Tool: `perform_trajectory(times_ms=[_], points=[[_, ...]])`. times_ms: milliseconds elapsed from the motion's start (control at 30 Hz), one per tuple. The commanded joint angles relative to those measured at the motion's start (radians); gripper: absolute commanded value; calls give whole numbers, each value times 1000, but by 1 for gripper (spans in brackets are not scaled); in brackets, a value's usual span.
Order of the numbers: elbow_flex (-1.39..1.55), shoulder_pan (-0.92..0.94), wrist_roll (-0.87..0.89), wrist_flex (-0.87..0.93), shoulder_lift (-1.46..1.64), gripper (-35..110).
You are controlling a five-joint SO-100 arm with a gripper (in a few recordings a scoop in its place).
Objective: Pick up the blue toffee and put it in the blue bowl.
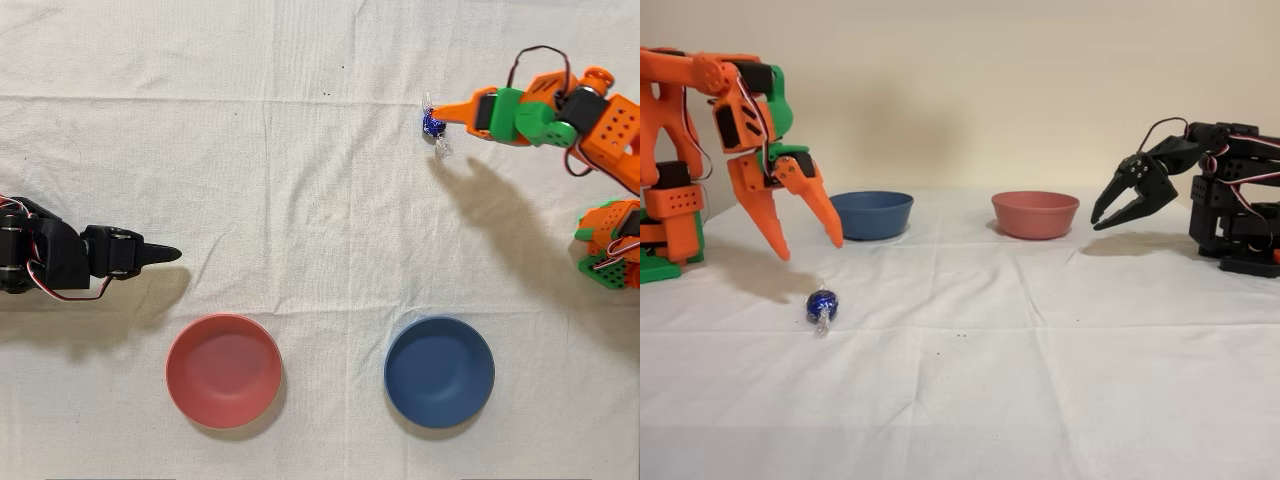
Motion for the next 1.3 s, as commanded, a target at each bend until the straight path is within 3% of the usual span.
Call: perform_trajectory(times_ms=[0,1267], points=[[-75,17,-21,-25,-11,40],[-106,-9,-28,-132,-258,38]])
